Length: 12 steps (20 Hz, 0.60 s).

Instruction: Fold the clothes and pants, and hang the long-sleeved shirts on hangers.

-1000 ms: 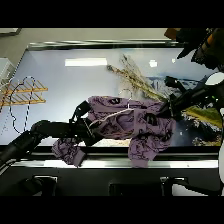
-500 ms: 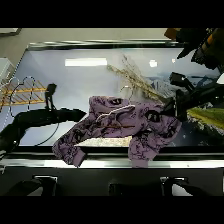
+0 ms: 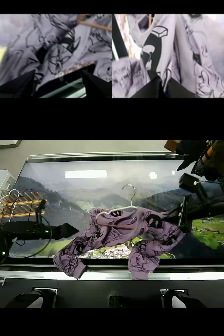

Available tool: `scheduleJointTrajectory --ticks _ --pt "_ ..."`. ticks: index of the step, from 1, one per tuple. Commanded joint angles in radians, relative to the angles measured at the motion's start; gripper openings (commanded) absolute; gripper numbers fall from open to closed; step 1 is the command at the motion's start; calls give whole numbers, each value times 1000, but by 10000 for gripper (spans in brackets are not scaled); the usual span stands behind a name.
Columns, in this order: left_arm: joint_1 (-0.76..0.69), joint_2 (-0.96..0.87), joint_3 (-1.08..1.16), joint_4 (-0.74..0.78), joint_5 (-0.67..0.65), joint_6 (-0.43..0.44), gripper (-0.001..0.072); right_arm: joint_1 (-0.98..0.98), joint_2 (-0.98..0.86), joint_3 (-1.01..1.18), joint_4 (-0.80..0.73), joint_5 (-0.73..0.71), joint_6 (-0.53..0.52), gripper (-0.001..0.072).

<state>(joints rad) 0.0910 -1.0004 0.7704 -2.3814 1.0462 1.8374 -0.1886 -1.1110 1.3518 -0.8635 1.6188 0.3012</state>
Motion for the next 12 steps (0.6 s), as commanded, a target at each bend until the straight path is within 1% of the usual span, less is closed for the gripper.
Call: scheduleJointTrajectory --ticks 1,3,6,8,11,12 --pt "-167 2 -18 -2 -92 -122 678 0 43 1 91 -21 56 40" --pt "-286 -3 -26 -2 -231 -220 678 0 63 1 119 -24 72 40" --pt "-421 -6 -26 -21 -426 -329 678 0 87 1 123 -16 92 41" --pt "-492 -13 -26 -21 -518 -404 678 0 90 1 123 -16 115 41" --pt "-562 -43 -26 -20 -644 -467 677 0 90 1 122 -11 120 41" --pt "-576 -58 -26 -20 -697 -502 677 0 90 1 122 -8 130 41"
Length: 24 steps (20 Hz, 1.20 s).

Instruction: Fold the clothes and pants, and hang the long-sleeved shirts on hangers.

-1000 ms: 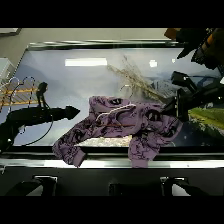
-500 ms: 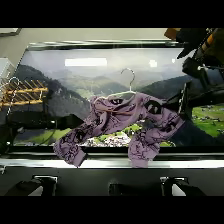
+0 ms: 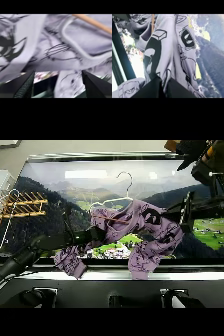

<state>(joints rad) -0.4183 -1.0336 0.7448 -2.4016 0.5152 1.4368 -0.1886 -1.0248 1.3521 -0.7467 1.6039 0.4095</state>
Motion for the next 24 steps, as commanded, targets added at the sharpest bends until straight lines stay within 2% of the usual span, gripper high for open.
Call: scheduleJointTrajectory --ticks 1,4,10,13,17,20,22,24 --pt "-77 -40 0 0 -217 -131 678 0 4 1 5 15 25 41" --pt "-89 -92 21 0 -318 -163 675 0 4 1 4 30 33 41" --pt "-90 -208 87 2 -285 -165 649 0 4 1 -16 40 33 41" --pt "-90 -214 87 13 -225 -127 548 0 4 1 -32 39 32 41" --pt "-90 -220 87 15 -233 -128 511 0 4 1 -32 39 32 42" --pt "-97 -238 88 13 -238 -129 510 0 4 1 -32 40 32 42" --pt "-108 -251 95 11 -243 -129 406 0 4 1 -32 39 33 42" --pt "-127 -265 114 11 -275 -145 381 0 4 1 -32 40 33 42"
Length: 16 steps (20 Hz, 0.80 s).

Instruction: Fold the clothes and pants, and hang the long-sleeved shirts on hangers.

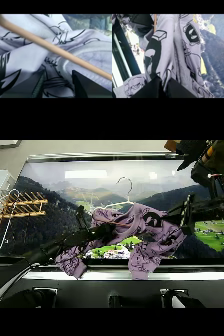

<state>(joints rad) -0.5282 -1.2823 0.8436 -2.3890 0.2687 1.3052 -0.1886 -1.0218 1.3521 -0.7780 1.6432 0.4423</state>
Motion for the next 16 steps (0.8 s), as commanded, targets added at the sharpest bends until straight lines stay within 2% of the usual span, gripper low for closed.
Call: scheduleJointTrajectory --ticks 1,5,6,7,9,14,16 --pt "-25 -24 28 -1 -42 -24 381 0 1 1 -1 0 0 42" --pt "-28 -58 49 -2 -41 -35 322 0 1 1 -2 0 0 42" --pt "-28 -62 49 -1 -40 -34 272 0 1 1 -2 1 1 42" --pt "-26 -63 49 -1 -40 -34 156 0 1 1 -3 0 10 42" --pt "-13 -62 49 -1 -26 -34 31 0 1 1 -15 1 29 42" --pt "82 -52 49 22 73 -19 30 0 15 1 -34 -5 51 42" --pt "127 -51 49 21 97 -19 30 0 34 1 -51 -24 103 41"
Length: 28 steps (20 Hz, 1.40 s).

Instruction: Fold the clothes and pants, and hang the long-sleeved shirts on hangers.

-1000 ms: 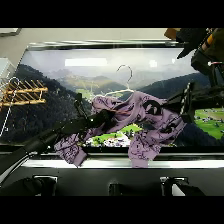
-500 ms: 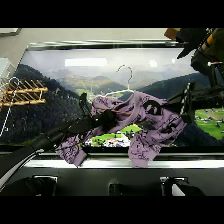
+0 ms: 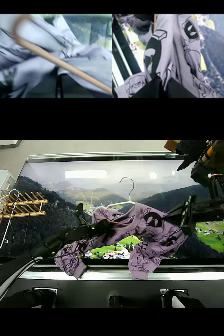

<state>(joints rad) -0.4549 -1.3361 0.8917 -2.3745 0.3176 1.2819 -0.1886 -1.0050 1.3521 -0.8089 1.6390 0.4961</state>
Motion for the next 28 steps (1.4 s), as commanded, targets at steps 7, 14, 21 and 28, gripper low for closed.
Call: scheduleJointTrajectory --ticks 7,14,21,28 --pt "148 2 1 7 50 4 30 0 60 1 -40 -10 88 41" --pt "182 0 1 7 39 4 29 0 61 1 -61 -7 103 40" --pt "190 -10 100 10 74 61 28 16 35 -27 -100 -29 103 40" --pt "246 -85 241 56 183 110 28 212 32 -51 -358 -63 216 40"
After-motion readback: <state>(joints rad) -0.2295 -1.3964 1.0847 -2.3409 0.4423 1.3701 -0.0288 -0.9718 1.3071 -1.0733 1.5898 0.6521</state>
